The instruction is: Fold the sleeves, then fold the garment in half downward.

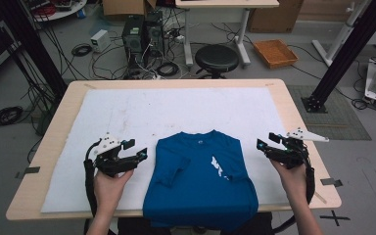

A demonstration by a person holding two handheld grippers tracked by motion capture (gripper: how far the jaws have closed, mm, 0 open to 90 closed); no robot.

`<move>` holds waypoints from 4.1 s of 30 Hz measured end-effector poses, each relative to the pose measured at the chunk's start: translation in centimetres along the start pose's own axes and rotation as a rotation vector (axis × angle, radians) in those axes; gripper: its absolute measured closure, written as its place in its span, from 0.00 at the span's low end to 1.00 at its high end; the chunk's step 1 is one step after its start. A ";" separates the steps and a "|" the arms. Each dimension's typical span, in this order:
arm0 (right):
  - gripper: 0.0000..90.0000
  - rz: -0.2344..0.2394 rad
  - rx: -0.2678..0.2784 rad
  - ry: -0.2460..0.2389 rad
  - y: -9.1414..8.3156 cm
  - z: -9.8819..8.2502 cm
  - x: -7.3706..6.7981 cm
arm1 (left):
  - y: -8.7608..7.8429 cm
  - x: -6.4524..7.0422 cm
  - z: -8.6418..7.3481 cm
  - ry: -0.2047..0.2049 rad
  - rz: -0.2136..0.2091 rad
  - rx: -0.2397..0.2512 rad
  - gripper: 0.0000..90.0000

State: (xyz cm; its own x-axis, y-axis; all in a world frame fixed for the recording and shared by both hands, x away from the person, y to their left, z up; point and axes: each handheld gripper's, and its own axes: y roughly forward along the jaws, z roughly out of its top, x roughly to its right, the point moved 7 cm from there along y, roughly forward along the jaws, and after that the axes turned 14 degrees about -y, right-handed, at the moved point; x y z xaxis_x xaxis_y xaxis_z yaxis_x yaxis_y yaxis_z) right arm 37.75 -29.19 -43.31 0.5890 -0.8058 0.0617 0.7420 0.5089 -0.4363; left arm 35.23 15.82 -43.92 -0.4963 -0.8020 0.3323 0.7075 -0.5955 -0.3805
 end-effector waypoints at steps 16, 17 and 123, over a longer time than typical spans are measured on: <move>0.40 0.019 0.002 0.013 0.2 0.1 0.0 | -0.7 -0.2 -0.2 0.028 0.012 0.008 0.40; 0.40 0.021 0.004 0.013 0.2 0.1 0.0 | -0.7 -0.3 -0.2 0.028 0.013 0.010 0.40; 0.98 0.106 -0.289 -0.101 12.5 -0.1 -2.9 | 13.5 0.5 0.0 0.061 0.099 -0.371 0.98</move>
State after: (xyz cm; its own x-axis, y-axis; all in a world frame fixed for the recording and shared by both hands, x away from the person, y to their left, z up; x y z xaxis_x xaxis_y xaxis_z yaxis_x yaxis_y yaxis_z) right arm 45.28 -20.47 -49.04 0.6977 -0.7114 0.0847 0.5617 0.4698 -0.6810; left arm 44.51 7.33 -48.93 -0.4718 -0.8510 0.2308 0.5289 -0.4826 -0.6981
